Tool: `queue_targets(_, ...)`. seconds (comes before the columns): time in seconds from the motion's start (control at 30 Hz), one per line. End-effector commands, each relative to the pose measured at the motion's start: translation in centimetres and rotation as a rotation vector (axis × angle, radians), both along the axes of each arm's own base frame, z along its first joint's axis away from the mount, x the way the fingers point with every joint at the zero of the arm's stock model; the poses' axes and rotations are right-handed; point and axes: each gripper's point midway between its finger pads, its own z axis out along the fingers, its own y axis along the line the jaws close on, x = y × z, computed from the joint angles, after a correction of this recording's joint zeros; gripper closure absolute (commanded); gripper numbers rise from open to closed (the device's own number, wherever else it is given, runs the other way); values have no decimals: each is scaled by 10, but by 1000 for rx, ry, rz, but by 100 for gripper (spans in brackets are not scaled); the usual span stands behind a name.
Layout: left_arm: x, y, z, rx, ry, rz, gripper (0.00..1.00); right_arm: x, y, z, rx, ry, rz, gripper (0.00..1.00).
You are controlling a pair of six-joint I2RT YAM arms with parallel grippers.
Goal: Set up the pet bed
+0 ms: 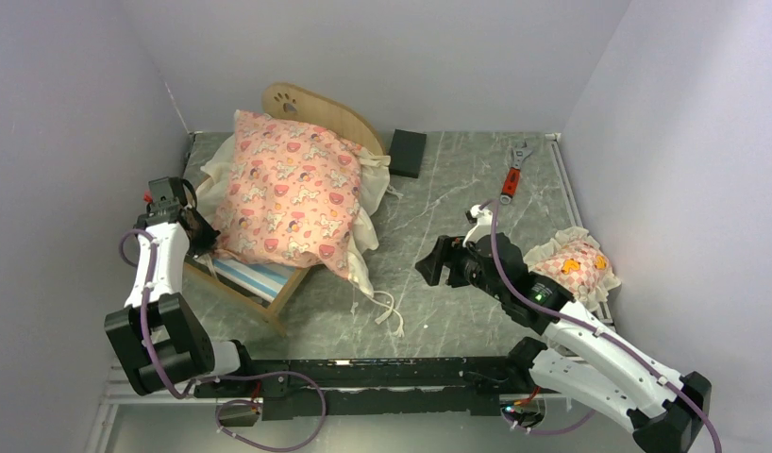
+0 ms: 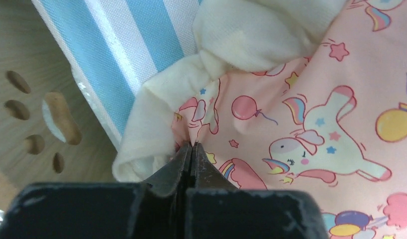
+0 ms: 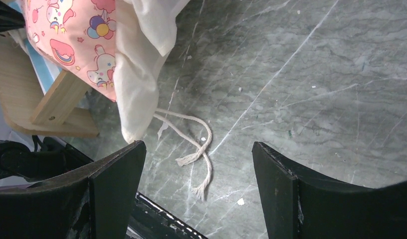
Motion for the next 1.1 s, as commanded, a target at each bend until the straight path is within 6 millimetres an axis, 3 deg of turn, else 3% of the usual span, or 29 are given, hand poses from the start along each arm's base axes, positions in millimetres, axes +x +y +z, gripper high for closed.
queue_targets(0.0, 6, 18, 56, 132, -88, -27, 100, 3, 4, 11, 25, -18, 0, 17)
queue_targets(0.2, 9, 62, 153, 415, -153, 10, 100, 3, 8, 20, 28, -17, 19, 17)
queue_targets(0.33, 14, 92, 202, 579, -149, 61, 100, 2, 13, 22, 9, -4, 57, 17)
queue_targets(0.6, 26, 135, 218, 754, -57, 194, 91, 2, 18, 26, 34, 7, 60, 17)
queue_targets(0.7, 34, 145, 221, 781, -36, 219, 83, 1, 20, 23, 44, 23, 64, 17)
queue_targets(0.77, 38, 148, 218, 783, -18, 224, 72, 0, 19, 22, 41, 28, 61, 17)
queue_targets(0.9, 52, 133, 211, 708, -65, 157, 43, 1, 16, 21, 32, 26, 48, 17)
queue_targets(0.93, 57, 123, 208, 682, -89, 116, 28, 1, 14, 21, 27, 22, 42, 16)
queue_targets(1.0, 66, 90, 204, 630, -139, 9, 15, 2, 11, 19, 17, 18, 29, 16)
queue_targets(1.07, 74, 44, 197, 575, -178, -131, 11, 3, 9, 17, 7, 17, 19, 16)
